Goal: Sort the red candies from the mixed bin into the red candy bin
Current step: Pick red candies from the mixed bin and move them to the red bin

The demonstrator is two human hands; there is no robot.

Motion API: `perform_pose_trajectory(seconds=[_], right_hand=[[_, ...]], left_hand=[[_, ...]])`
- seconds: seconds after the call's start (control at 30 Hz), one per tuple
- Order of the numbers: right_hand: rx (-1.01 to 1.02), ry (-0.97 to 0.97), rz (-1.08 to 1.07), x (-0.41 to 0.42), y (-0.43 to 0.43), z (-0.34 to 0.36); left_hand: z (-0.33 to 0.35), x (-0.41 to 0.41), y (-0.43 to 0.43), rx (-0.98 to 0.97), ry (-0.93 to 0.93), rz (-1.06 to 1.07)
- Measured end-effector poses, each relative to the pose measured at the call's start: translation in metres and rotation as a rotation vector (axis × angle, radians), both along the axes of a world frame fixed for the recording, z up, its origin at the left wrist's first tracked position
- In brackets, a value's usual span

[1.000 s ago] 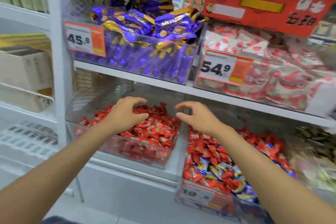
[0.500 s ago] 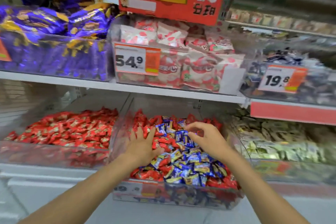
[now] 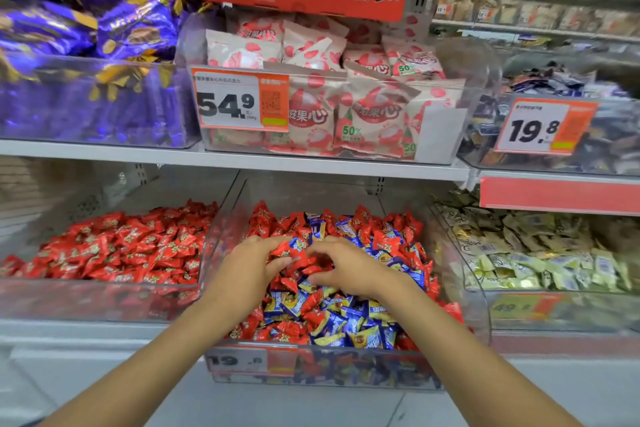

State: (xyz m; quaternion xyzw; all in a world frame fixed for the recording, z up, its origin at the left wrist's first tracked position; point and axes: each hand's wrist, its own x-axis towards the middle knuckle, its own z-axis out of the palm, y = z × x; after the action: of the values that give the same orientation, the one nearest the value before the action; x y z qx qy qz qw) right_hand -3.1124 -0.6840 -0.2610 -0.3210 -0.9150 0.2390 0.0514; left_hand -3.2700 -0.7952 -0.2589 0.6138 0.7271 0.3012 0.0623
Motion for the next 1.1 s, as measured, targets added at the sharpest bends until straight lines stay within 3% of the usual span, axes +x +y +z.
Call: perform_pose_trajectory(seconds=[0.2, 0.37, 0.57, 0.73, 0.83, 0.97, 1.1], right_hand=[[-0.169, 0.313, -0.174, 0.02, 0.009, 0.016], [-0.199, 0.421, -0.224, 0.036, 0.011, 0.033], [-0.248, 0.333, -0.169, 0.032, 0.005, 0.027], [-0.164, 0.282, -0.091, -0.002, -0.013, 0.026], [-0.042, 0.098, 0.019, -0.027, -0.023, 0.014], [0.061, -0.232, 0.123, -0.045, -0.025, -0.007], [-0.011, -0.134, 0.153, -0.049, -0.025, -0.014]], left_hand=[[-0.002, -0.003, 0.0, 0.002, -0.061, 0.036], [0.01, 0.007, -0.007, 0.011, -0.195, -0.073], [0.027, -0.001, -0.016, 0.065, -0.25, -0.146], [0.041, -0.021, -0.025, 0.216, -0.332, -0.137], [0.04, -0.027, -0.028, 0.303, -0.227, -0.034], [0.035, -0.036, -0.03, 0.33, -0.226, -0.021], [0.033, -0.037, -0.03, 0.291, -0.23, -0.045]])
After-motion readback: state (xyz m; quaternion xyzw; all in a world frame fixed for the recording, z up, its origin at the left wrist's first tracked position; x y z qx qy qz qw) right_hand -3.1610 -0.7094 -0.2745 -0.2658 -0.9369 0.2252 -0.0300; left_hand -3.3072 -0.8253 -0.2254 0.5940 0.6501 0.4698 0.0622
